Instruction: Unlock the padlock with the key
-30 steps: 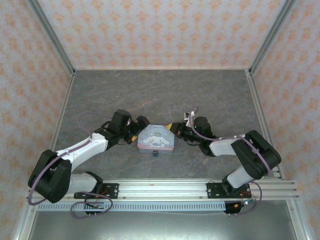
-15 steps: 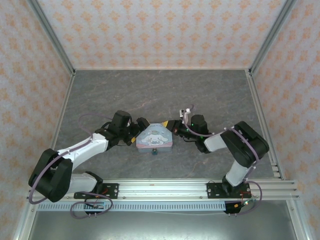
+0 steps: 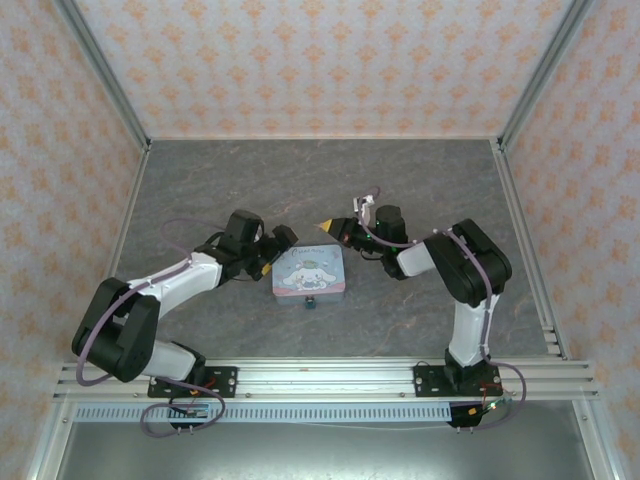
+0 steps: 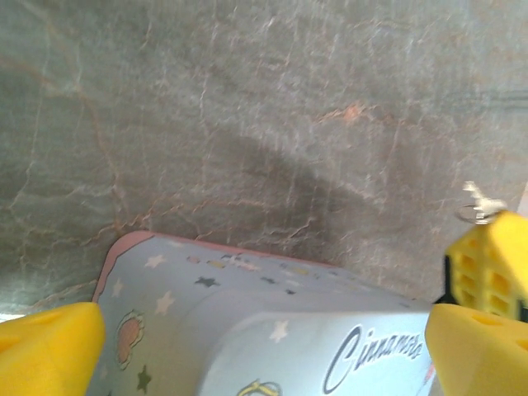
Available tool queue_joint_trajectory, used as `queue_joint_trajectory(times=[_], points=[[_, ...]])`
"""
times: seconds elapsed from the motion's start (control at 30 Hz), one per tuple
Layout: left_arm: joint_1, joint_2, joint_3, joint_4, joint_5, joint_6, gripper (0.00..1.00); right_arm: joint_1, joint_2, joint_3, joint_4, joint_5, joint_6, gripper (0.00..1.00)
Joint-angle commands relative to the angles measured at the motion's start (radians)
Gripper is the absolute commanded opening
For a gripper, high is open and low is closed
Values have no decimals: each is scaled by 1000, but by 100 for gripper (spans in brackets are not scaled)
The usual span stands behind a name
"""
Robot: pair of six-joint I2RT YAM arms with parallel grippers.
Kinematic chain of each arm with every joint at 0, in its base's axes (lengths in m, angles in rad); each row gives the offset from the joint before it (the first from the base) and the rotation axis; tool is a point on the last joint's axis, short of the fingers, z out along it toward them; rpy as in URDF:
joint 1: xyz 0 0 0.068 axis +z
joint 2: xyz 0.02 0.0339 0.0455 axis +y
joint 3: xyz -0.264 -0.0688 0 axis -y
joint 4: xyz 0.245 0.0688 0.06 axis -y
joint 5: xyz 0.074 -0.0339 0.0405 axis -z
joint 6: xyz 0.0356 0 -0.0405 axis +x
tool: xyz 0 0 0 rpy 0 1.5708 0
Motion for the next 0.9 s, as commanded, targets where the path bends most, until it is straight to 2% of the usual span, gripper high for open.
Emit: queue_joint_trajectory(times=[0.0,0.13,0.3,0.37,0.53,0.7,0.87], points=[[17,-6,45,-42,-28,52,100,-5,10,26,22,-46,-19,0],[29,-57,75,-140,-82,120,100,-34,-70,-6,-16,-27,-52,0],[25,-173,108,-277,-127,264,100,-49,-237,-64,-197,9,-163,0],[-2,-230,113,-320,-131,333,100,-52,-296,-97,-236,28,-185,0],[-191,-337,156,-417,-150,471,99,-70,-436,-160,-360,93,-232,0],[-400,-327,171,-364,-82,446,95,-88,-615,-153,-607,204,-344,0],[-534,-235,192,-378,-166,394,94,-108,-744,-139,-767,270,-413,0]])
